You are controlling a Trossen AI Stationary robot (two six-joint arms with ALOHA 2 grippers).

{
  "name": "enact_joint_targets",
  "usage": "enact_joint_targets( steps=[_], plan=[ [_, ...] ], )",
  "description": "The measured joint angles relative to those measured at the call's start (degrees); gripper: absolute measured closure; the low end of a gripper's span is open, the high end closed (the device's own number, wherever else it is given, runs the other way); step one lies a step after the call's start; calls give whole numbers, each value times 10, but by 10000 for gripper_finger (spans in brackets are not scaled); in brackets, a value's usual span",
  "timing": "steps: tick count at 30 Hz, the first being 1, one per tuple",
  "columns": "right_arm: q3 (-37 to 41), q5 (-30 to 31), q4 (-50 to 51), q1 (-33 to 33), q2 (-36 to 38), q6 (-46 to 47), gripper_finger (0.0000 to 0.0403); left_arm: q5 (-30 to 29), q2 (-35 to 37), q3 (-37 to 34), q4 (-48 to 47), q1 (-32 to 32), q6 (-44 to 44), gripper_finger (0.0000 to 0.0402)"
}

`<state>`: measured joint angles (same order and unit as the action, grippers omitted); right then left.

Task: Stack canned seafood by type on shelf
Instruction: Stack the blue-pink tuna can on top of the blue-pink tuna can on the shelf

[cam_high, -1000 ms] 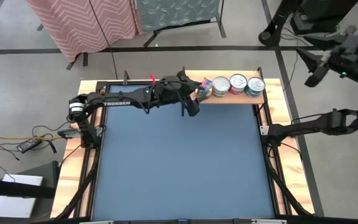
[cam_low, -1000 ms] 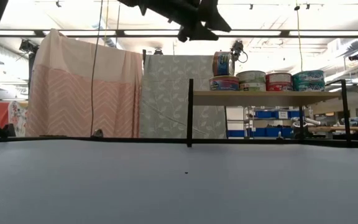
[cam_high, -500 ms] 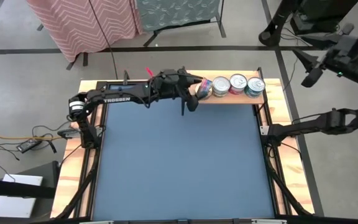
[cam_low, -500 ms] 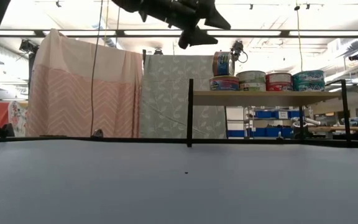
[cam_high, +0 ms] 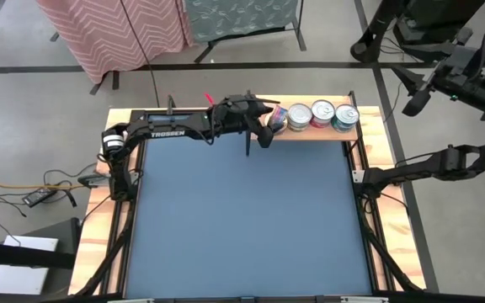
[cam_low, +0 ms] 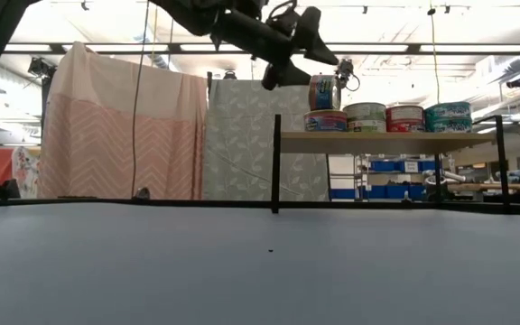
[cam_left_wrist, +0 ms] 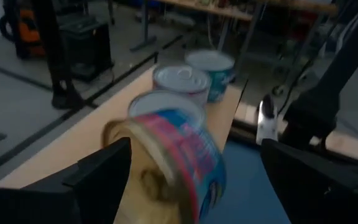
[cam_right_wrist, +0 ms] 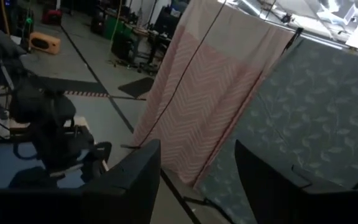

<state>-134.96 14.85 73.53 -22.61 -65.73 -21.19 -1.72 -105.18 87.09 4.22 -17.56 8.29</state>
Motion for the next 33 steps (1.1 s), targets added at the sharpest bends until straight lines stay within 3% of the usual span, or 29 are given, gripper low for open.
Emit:
enact_joint_targets(
  steps=[21,33],
  plan=[
    [0,0,-11,0,4,-15,186,-32,-33,0,37,0,55,43],
    [0,0,-11,0,6,-19,186,-66,-33,0,35,0,54,102]
  ],
)
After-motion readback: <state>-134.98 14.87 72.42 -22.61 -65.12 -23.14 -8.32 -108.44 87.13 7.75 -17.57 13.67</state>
